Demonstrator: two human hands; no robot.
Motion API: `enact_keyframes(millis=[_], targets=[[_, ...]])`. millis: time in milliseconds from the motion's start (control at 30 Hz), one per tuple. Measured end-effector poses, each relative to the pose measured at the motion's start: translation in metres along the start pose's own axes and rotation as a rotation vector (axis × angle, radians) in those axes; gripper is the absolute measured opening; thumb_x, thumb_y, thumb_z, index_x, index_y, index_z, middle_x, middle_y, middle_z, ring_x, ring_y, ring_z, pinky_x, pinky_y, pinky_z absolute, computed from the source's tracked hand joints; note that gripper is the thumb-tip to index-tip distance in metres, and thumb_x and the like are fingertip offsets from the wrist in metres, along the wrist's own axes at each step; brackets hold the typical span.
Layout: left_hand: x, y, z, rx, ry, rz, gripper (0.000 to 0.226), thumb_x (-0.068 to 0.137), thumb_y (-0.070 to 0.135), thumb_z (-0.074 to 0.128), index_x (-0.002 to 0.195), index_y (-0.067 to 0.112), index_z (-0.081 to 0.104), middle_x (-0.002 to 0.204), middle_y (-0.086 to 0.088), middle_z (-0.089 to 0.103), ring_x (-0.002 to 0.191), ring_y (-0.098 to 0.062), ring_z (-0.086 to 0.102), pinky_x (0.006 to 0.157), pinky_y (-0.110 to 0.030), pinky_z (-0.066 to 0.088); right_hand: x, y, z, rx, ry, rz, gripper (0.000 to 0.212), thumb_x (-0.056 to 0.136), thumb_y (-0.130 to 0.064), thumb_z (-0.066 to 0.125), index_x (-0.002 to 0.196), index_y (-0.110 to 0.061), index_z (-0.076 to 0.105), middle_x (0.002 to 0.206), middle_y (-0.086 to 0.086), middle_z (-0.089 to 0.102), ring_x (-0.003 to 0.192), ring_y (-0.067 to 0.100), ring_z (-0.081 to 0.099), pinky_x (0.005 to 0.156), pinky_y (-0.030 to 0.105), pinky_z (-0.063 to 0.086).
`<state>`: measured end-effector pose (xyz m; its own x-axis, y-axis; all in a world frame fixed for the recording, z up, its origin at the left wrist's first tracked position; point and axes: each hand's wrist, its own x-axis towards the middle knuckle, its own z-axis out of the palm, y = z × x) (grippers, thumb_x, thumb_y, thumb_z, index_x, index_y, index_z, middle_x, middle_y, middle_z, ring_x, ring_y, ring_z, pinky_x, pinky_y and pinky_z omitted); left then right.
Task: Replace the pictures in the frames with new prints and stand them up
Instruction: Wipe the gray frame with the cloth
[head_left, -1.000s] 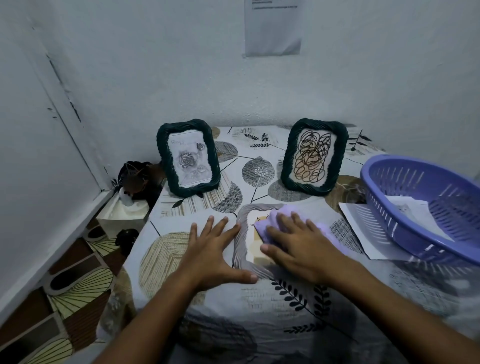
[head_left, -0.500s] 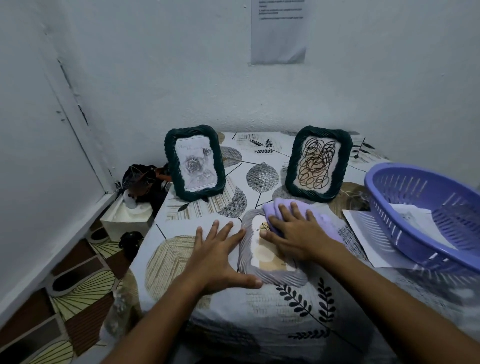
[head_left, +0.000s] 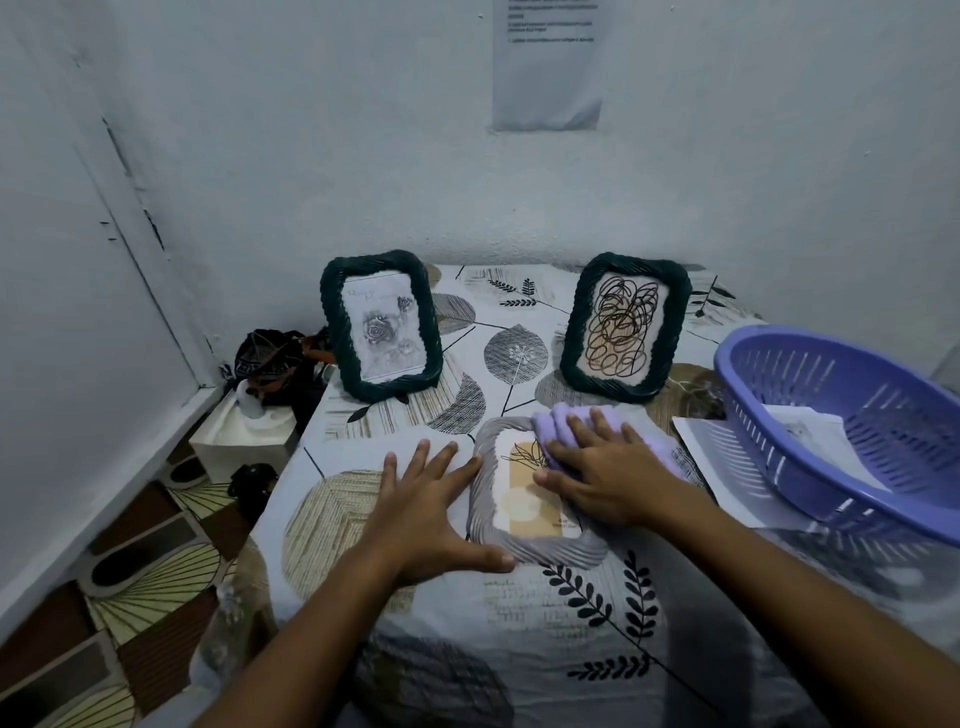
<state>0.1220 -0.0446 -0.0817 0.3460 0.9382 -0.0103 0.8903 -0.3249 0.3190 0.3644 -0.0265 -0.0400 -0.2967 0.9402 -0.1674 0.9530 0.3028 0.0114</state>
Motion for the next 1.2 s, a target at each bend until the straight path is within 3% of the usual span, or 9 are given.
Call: enact_keyframes(millis=[100, 233, 333, 400, 533, 700, 833, 967, 1200], targets=[[-0.001, 0.001, 0.0, -0.018, 0.008, 0.001, 0.13, 0.038, 0.103, 0.04, 0.151, 0.043, 0.011, 0.162, 0.011, 0.0, 0.147, -0.013, -0.015, 0.116, -0.053, -0.013, 0.007, -0.012, 0.005, 0.104, -0.006, -0.042, 0.07, 0.09, -0.069, 0.015, 0.151, -0.035, 0.018, 0.161, 0.006, -0.005, 0.147, 0.029, -0.011, 0.117, 0.052, -0.002], [0.0, 0.001, 0.0, -0.025, 0.02, 0.006, 0.13, 0.039, 0.102, 0.04, 0.151, 0.043, 0.013, 0.162, 0.011, 0.002, 0.148, -0.013, -0.013, 0.117, -0.052, -0.013, -0.014, -0.031, 0.007, 0.153, -0.005, -0.125, 0.096, 0.067, -0.079, -0.005, 0.15, -0.037, 0.02, 0.161, 0.002, -0.001, 0.148, 0.025, -0.01, 0.116, 0.049, -0.007], [0.0, 0.002, 0.0, -0.024, 0.022, 0.009, 0.13, 0.038, 0.103, 0.039, 0.151, 0.044, 0.013, 0.162, 0.011, 0.002, 0.148, -0.013, -0.013, 0.117, -0.052, -0.012, -0.036, -0.034, 0.003, 0.13, 0.028, -0.166, 0.092, 0.071, -0.077, -0.002, 0.144, -0.037, 0.036, 0.158, 0.002, 0.022, 0.146, 0.024, 0.01, 0.115, 0.047, 0.008], [0.0, 0.001, 0.0, -0.027, 0.022, 0.01, 0.131, 0.037, 0.103, 0.038, 0.151, 0.044, 0.013, 0.162, 0.011, 0.002, 0.147, -0.013, -0.014, 0.117, -0.052, -0.012, -0.048, -0.031, 0.001, 0.051, 0.069, -0.195, 0.084, 0.078, -0.076, 0.002, 0.13, -0.033, 0.053, 0.136, 0.0, 0.046, 0.129, 0.024, 0.033, 0.097, 0.039, 0.028], [0.0, 0.002, 0.0, -0.029, 0.015, 0.01, 0.13, 0.038, 0.102, 0.04, 0.151, 0.044, 0.012, 0.162, 0.011, 0.0, 0.147, -0.013, -0.015, 0.116, -0.052, -0.013, -0.052, -0.03, -0.008, -0.028, 0.118, -0.178, 0.079, 0.081, -0.076, 0.009, 0.107, -0.026, 0.066, 0.115, -0.001, 0.054, 0.108, 0.02, 0.045, 0.08, 0.033, 0.036], [-0.002, 0.002, -0.001, -0.034, 0.012, 0.007, 0.129, 0.039, 0.102, 0.039, 0.151, 0.044, 0.011, 0.162, 0.011, 0.0, 0.147, -0.013, -0.016, 0.117, -0.052, -0.013, -0.043, -0.045, -0.01, 0.03, 0.116, -0.14, 0.089, 0.072, -0.079, -0.001, 0.134, -0.037, 0.046, 0.158, 0.005, 0.02, 0.143, 0.028, 0.018, 0.113, 0.043, 0.021], [0.0, 0.002, -0.001, -0.033, 0.012, 0.007, 0.129, 0.039, 0.102, 0.039, 0.151, 0.044, 0.011, 0.162, 0.011, 0.0, 0.147, -0.012, -0.016, 0.117, -0.052, -0.014, -0.041, -0.048, -0.007, 0.023, 0.068, -0.101, 0.106, 0.062, -0.079, -0.02, 0.137, -0.035, 0.04, 0.16, 0.008, 0.01, 0.145, 0.034, 0.01, 0.113, 0.046, 0.02], [0.0, 0.001, 0.0, -0.013, 0.002, 0.002, 0.13, 0.038, 0.103, 0.037, 0.151, 0.044, 0.01, 0.162, 0.011, 0.0, 0.147, -0.013, -0.016, 0.117, -0.052, -0.013, -0.038, -0.043, -0.006, 0.017, 0.072, -0.072, 0.078, 0.084, -0.074, 0.002, 0.139, -0.034, 0.039, 0.159, 0.008, 0.014, 0.144, 0.032, 0.012, 0.111, 0.046, 0.025], [0.0, 0.001, 0.0, -0.028, 0.015, 0.007, 0.129, 0.039, 0.103, 0.038, 0.151, 0.043, 0.012, 0.162, 0.011, 0.001, 0.147, -0.012, -0.016, 0.117, -0.052, -0.013, -0.037, -0.05, -0.005, 0.018, 0.062, -0.128, 0.101, 0.065, -0.078, -0.018, 0.136, -0.036, 0.04, 0.161, 0.009, 0.004, 0.145, 0.037, 0.008, 0.113, 0.05, 0.02]])
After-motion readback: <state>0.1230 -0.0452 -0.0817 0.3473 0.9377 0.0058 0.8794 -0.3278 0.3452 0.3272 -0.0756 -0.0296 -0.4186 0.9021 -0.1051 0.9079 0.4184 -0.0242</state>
